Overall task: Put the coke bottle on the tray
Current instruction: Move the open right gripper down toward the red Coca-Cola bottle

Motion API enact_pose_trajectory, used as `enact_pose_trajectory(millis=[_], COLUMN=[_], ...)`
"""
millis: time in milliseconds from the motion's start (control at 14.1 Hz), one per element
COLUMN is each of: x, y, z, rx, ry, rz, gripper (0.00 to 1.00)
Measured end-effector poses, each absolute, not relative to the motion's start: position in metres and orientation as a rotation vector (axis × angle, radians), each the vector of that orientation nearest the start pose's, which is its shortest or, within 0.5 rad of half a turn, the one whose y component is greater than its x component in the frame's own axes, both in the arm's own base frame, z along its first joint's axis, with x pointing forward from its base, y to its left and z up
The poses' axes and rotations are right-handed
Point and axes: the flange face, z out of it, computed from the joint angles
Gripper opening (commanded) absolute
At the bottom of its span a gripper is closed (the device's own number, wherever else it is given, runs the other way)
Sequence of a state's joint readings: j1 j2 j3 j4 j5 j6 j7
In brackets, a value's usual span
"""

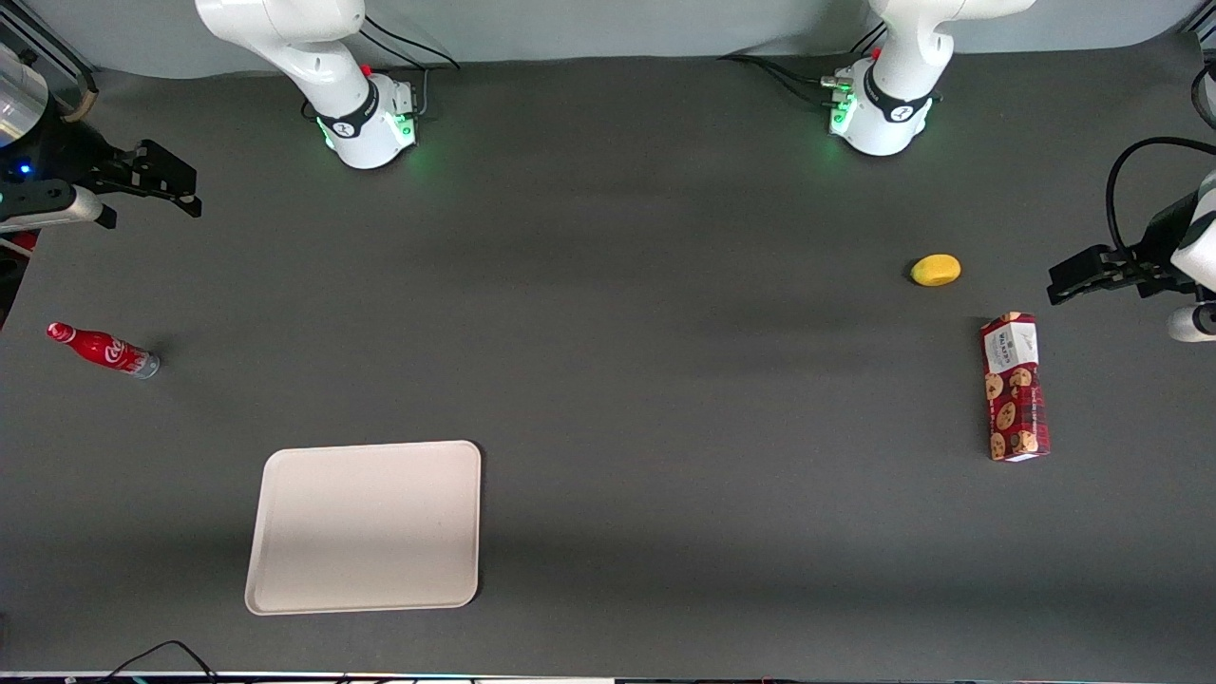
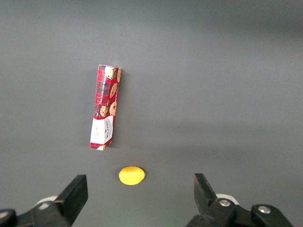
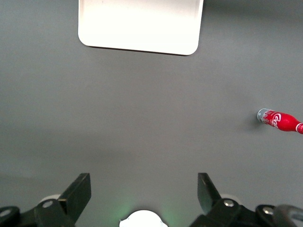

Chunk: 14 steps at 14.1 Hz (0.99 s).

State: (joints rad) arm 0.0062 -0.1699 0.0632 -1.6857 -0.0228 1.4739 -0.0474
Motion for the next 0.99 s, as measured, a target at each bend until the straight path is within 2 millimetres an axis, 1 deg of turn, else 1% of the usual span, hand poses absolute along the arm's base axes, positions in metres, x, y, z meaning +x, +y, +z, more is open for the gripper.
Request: enact_pose_trajectory(millis=[283,354,424,495,566,707,778,848,919,990], x=[0.489,0.49,0.49,0.492,0.493,0.493,0.493,0.493,0.492,0.492], y=[0.034,0.032,0.023,0.007,-0.019,-0.087,-0.118,-0.145,-0.165,-0.178], z=[0.658,0.657,0.657,0.654,0.649,0.628,0.617,0.604,0.592,0.58], rx=[-3.17,-3.172,-3.177,-3.18,-3.173,-3.165,-3.165,-3.161,-3.162,-3.169], ry=[-0.173,-0.168,-0.174,-0.217,-0.271,-0.353,-0.408,-0.469,-0.516,-0.564], rz=[0.044,0.045,0.05,0.065,0.092,0.17,0.201,0.21,0.215,0.226], gripper=[1.0,1.0,1.0,1.0,1.0,1.0,1.0,1.0,1.0,1.0])
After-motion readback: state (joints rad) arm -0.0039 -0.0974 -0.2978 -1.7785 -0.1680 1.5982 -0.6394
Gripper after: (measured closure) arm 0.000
